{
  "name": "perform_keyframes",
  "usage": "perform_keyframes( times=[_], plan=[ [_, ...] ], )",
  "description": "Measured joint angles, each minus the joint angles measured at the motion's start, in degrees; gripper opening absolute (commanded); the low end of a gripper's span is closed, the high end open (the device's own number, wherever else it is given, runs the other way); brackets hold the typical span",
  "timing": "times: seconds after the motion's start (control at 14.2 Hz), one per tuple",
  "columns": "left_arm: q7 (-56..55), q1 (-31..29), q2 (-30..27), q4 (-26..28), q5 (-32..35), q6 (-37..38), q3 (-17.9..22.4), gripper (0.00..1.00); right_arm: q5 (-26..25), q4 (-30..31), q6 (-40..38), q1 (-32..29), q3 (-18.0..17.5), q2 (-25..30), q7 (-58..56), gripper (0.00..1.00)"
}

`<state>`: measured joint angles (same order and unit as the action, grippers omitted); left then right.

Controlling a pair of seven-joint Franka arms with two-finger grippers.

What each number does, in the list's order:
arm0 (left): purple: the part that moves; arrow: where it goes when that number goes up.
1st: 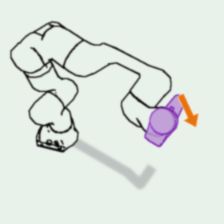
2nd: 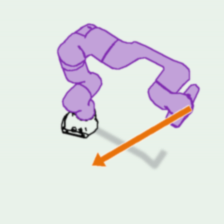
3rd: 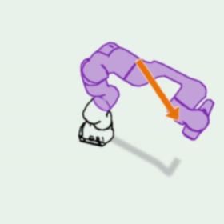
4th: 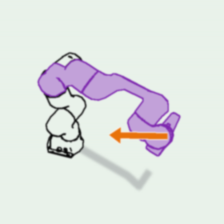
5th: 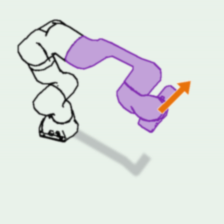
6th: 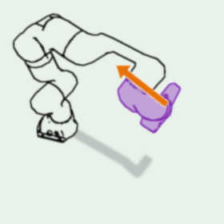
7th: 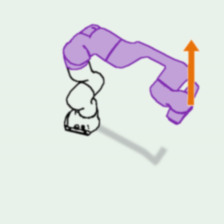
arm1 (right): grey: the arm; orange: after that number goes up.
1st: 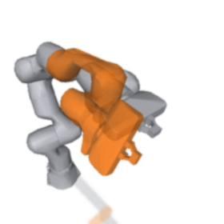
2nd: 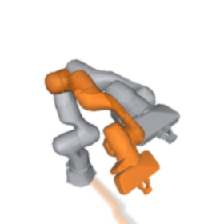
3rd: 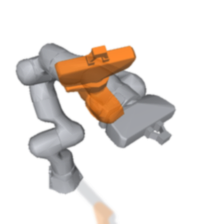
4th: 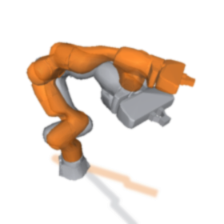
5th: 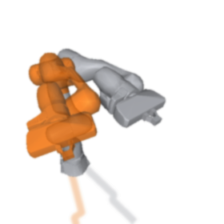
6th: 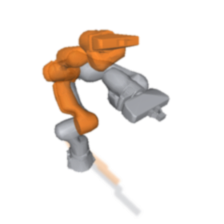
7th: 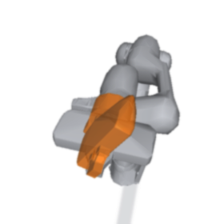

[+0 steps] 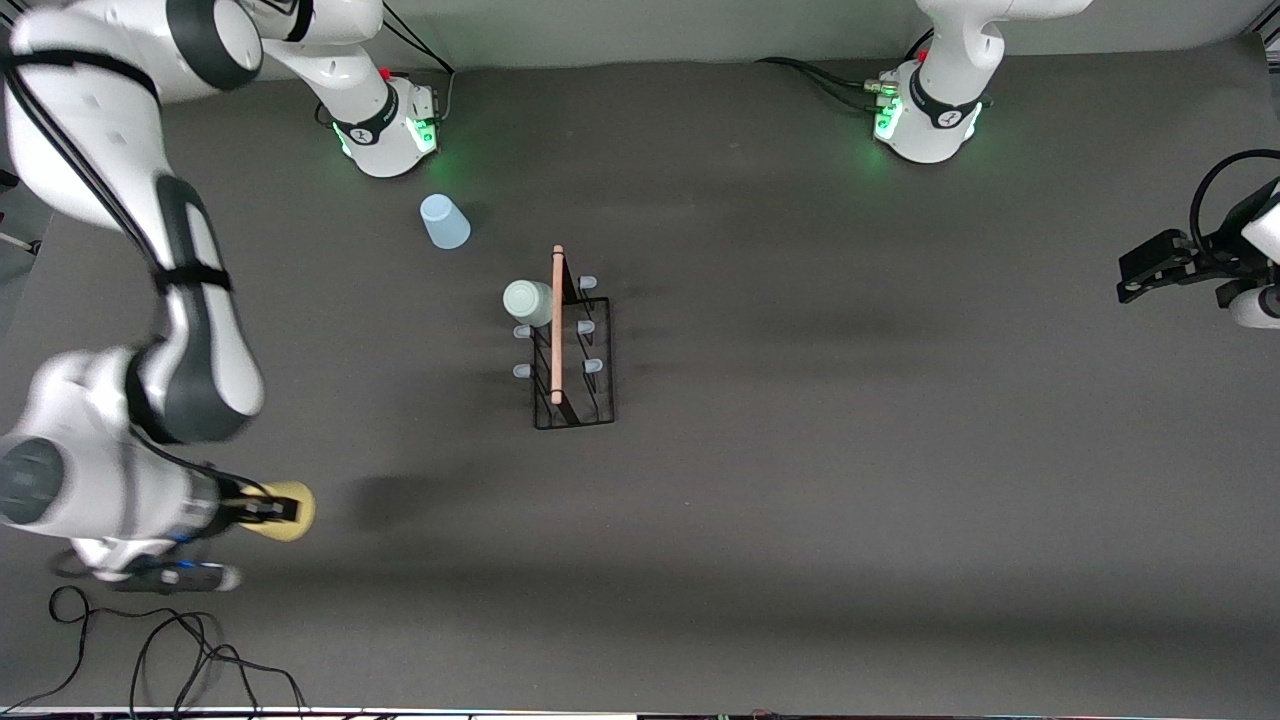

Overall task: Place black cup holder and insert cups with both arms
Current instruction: 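Grasp the yellow cup with the right gripper and lift it, then carry the yellow cup with the right gripper onto a holder peg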

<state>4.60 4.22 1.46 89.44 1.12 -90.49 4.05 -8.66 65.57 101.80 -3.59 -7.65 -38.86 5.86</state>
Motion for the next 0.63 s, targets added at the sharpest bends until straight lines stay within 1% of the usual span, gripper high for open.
perform_keyframes(
  times=[0.21, 0.35, 0.49, 0.63],
  plan=[
    [0.00, -0.16, -0.05, -0.02, 0.00, -0.03, 0.30, 1.00, 0.00, -1.21, -8.56, 0.06, -1.20, 7.21, 1.49, 0.00],
    [0.03, -0.32, -0.06, -0.03, 0.00, -0.04, 0.34, 1.00, 0.04, -1.09, -14.38, -0.01, -3.00, 10.56, 7.16, 0.00],
    [0.03, -0.33, -0.06, -0.03, -0.01, -0.04, 0.33, 1.00, 0.39, -0.68, -17.81, 0.10, -6.80, 12.25, 16.44, 0.00],
    [0.03, -0.33, -0.06, -0.02, -0.01, -0.03, 0.32, 1.00, 1.96, 0.62, -18.43, 0.45, -11.04, 13.04, 28.65, 0.00]
  ],
)
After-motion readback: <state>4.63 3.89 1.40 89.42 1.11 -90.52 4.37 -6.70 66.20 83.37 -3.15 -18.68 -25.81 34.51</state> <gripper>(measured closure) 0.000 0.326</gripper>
